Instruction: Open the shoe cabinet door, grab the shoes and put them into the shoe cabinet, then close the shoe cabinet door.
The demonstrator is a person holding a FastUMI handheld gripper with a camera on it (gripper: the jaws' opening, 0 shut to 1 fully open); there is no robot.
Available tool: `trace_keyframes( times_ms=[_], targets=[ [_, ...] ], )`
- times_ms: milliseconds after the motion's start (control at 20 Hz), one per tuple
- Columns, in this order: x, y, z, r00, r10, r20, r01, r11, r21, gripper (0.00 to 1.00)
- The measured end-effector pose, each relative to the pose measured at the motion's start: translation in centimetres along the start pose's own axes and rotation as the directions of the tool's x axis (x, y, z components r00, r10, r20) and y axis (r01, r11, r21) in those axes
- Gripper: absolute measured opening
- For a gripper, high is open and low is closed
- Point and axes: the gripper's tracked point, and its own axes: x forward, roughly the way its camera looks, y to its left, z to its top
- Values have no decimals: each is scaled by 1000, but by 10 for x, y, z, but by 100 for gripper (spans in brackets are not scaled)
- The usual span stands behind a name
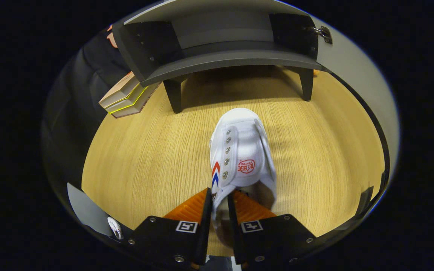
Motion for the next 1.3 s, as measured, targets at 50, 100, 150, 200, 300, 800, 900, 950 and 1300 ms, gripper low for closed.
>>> trace_keyframes(
  times_ms=[50, 100, 150, 200, 300, 800, 900, 950, 1300],
  targets=[
    [2, 1, 0, 1000, 4, -4, -4, 1000, -4, 19],
    [1, 1, 0, 1000, 9, -3, -9, 1000, -6, 15],
    [0, 0, 1, 1000, 9, 3, -9, 1000, -9, 8],
    [-1, -1, 1, 1000, 3, 13, -3, 1000, -6, 5],
    [-3, -3, 5, 999, 1, 38, -1, 1000, 5, 1],
    [-56, 1, 42, 990, 4, 143, -4, 1000, -1, 1],
    [-71, 8, 47, 985, 13, 172, -13, 1000, -5, 1],
    [-81, 8, 52, 982, 16, 190, -16, 1000, -4, 1],
    [-164, 17, 106, 943, 39, 330, -27, 999, -41, 1]
  ],
)
